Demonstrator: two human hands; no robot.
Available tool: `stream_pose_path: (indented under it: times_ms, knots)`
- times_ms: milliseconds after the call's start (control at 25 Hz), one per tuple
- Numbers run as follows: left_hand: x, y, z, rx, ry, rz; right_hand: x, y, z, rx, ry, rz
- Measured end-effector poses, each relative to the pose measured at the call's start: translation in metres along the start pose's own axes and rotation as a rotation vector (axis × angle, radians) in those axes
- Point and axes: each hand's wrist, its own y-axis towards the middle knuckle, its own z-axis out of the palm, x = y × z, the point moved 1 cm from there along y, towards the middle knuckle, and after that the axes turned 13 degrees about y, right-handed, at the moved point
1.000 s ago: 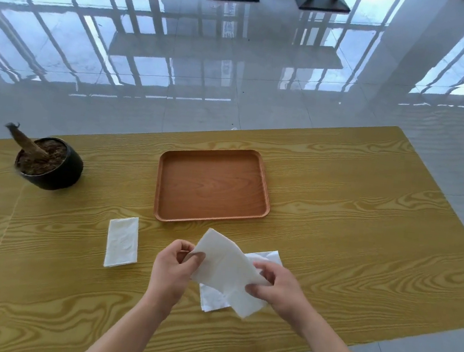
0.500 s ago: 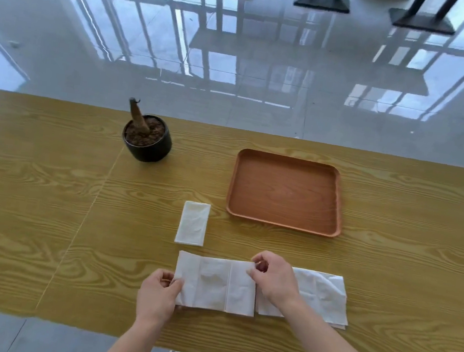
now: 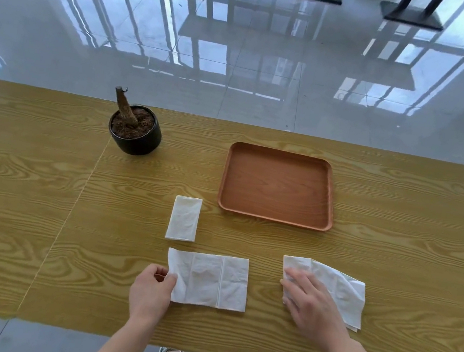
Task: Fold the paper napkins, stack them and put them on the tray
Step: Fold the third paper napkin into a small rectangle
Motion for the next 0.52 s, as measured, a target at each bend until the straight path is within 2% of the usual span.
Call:
stream_pose_path:
  times_ms: [160, 280, 400, 520]
  knots:
    - [-0.004, -0.003, -0.002, -0.009, 0.037, 0.009, 0.002, 0.003, -0.008, -0.067, 0.013, 0.023]
    - [-0.006, -0.004, -0.004, -0.034, 0.071, 0.015, 0.034, 0.027, 0.008, -0.106, 0.101, 0.019]
    - [-0.003, -0.002, -0.007, -0.042, 0.075, 0.011, 0.066, 0.060, 0.026, -0.080, 0.171, 0.166]
    - [-0.001, -0.001, -0.007, -0.043, 0.098, 0.027, 0.076, 0.083, 0.032, 0.007, 0.138, 0.252]
